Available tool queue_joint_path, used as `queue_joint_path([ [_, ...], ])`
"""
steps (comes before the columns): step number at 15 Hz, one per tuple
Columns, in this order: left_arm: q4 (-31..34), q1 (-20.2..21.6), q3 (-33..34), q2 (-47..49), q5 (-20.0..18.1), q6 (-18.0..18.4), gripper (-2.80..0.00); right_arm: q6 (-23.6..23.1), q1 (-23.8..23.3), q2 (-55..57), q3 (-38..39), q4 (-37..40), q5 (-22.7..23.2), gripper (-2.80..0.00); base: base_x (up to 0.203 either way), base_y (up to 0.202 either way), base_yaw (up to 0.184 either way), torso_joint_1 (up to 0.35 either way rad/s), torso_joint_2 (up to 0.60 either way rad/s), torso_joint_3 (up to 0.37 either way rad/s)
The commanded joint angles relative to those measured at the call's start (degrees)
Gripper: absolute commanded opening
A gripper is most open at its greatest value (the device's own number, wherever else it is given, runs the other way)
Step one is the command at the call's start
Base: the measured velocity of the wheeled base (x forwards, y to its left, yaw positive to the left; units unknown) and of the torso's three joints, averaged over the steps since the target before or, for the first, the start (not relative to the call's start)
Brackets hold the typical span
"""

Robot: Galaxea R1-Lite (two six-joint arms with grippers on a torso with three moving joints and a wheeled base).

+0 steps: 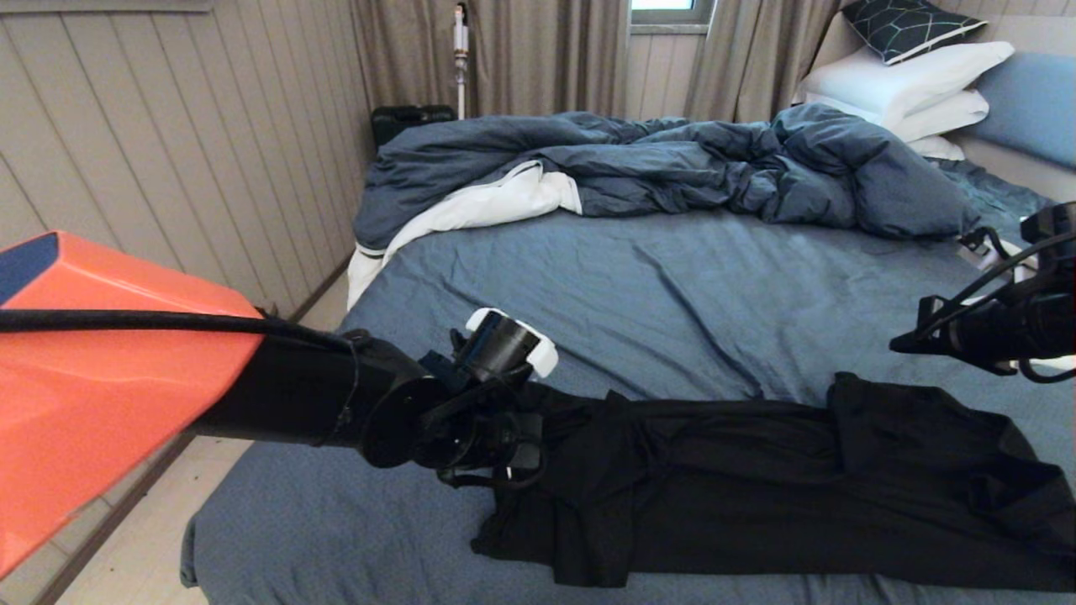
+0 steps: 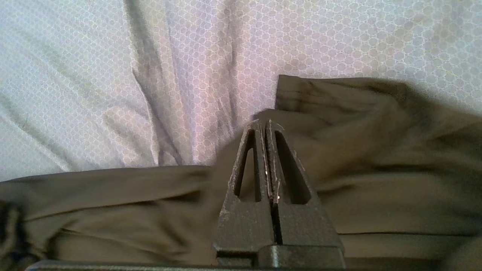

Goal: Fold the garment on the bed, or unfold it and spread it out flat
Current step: Unford the black T-shirt

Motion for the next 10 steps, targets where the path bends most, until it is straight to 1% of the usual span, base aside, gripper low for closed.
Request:
queue_joint_path([
  [1, -0.02, 1.67, 4.35, -4.45, 0.06, 0.17, -2.8, -0.07, 0.02, 0.13, 0.0, 0.07, 0.09, -2.8, 0.0, 0.0, 0.0, 0.0, 0.0, 0.0],
  [4, -0.83, 4.07, 12.92, -8.49, -0.46, 1.47, -2.8, 0.02, 0.11, 1.03, 0.0, 0.07, 0.03, -2.8, 0.0, 0.0, 0.0, 0.0, 0.0, 0.0],
  [6, -1.69, 7.31, 16.55, -10.94, -0.86, 2.34, -2.8, -0.07, 0.12, 1.12, -0.09, 0.07, -0.44, -2.8, 0.0, 0.0, 0.0, 0.0, 0.0, 0.0],
  [8, -2.05, 8.98, 17.3, -11.16, -0.98, 3.42, -2.8, -0.07, 0.29, 1.21, 0.0, 0.07, -0.94, -2.8, 0.0, 0.0, 0.0, 0.0, 0.0, 0.0],
  [10, -2.32, 9.05, 15.94, -10.14, -0.99, 3.48, -2.8, 0.02, 0.29, 1.21, 0.0, 0.07, -0.94, -2.8, 0.0, 0.0, 0.0, 0.0, 0.0, 0.0],
])
